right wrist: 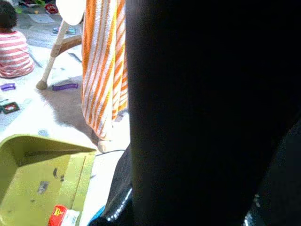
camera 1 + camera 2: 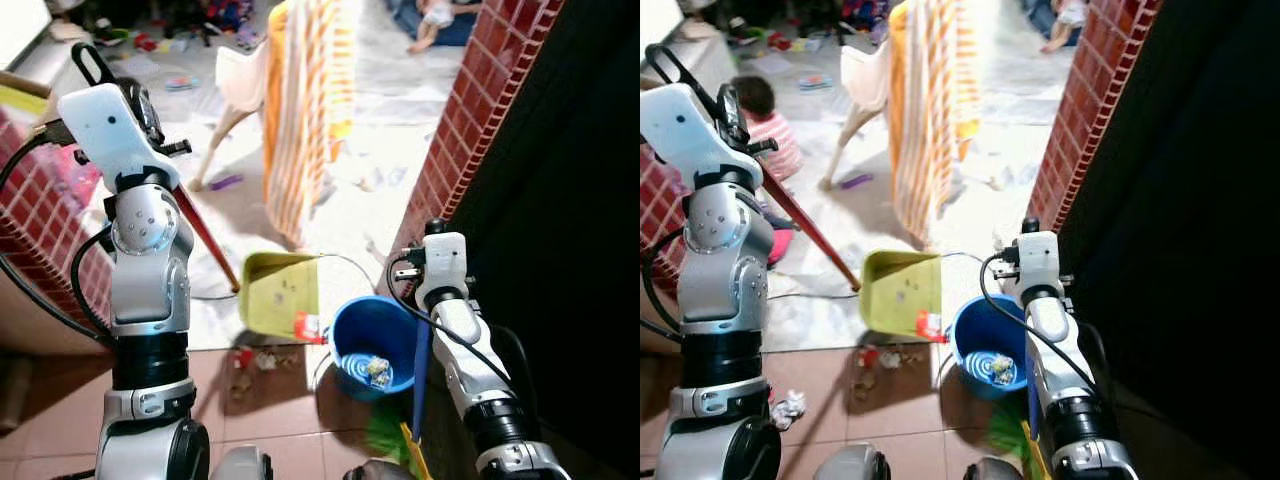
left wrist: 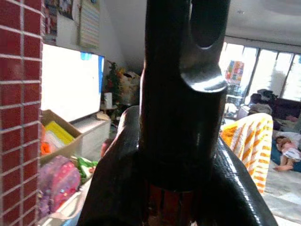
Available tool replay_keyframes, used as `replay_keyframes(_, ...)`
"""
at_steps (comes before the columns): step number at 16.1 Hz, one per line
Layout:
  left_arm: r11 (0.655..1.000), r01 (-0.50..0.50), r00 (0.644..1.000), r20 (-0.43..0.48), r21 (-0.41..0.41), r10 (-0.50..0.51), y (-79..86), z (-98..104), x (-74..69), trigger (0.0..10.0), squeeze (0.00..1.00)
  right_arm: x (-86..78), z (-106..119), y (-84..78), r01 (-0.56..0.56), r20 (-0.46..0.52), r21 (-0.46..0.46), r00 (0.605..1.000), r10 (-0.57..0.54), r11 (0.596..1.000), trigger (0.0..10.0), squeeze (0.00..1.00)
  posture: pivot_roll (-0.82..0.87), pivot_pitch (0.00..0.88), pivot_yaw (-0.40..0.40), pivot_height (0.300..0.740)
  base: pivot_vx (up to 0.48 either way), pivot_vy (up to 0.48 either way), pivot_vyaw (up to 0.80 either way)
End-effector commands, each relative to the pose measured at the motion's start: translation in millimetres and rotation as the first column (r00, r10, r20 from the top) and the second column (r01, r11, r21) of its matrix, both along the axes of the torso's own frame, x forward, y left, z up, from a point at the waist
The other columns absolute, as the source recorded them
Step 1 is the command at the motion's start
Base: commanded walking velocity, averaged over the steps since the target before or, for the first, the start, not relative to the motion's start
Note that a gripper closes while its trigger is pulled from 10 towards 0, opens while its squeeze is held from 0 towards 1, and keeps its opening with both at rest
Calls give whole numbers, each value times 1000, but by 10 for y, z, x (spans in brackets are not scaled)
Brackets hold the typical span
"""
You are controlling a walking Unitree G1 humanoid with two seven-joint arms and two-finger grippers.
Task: Sweep floor
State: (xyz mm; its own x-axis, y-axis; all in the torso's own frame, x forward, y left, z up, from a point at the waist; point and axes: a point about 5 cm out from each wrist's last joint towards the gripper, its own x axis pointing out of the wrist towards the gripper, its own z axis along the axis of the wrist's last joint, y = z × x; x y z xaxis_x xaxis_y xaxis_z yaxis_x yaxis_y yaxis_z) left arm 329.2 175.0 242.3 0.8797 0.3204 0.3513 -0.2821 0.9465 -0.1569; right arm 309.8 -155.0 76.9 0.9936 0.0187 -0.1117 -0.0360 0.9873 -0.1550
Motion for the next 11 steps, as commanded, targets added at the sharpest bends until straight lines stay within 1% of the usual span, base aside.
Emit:
replay_keyframes(1, 1000, 11, 996, 91, 5, -11, -21, 176, -54, 10000, 0, 6, 37, -13, 7, 23, 5, 1000, -7, 1000, 10000, 0, -20, 0, -1, 740, 0, 0, 0)
replay_keyframes(4, 1000, -18, 996, 83, 17, 17, 55, 164, -54, 10000, 0, 15, 42, -23, 5, 21, -1, 1000, -5, 1000, 10000, 0, -21, 0, -6, 740, 0, 0, 0)
replay_keyframes(6, 999, -30, 995, 100, 14, 29, 87, 220, -57, 10000, 0, 17, 41, -32, 6, 21, -2, 1000, -6, 1000, 10000, 0, -20, 0, -6, 740, 0, 0, 0)
replay_keyframes(7, 999, -42, 991, 126, 21, 39, 122, 311, -59, 10000, 0, 20, 41, -35, 5, 20, -4, 1000, -5, 1000, 10000, 0, -17, 0, -8, 740, 0, 0, 0)
replay_keyframes(8, 998, -50, 989, 140, 34, 45, 142, 355, -61, 10000, 0, 23, 42, -33, 4, 20, -4, 1000, -4, 1000, 10000, 0, -17, 0, -8, 740, 0, 0, 0)
replay_keyframes(9, 997, -60, 987, 150, 43, 53, 169, 390, -64, 10000, 0, 25, 41, -30, 3, 19, -4, 1000, -3, 1000, 10000, 0, -16, 0, -8, 740, 0, 0, 0)
replay_keyframes(11, 997, -76, 985, 158, 30, 70, 225, 417, -70, 10000, 0, 27, 34, -21, 0, 17, -4, 1000, 0, 1000, 10000, 0, -15, 0, -9, 740, 0, 0, 0)
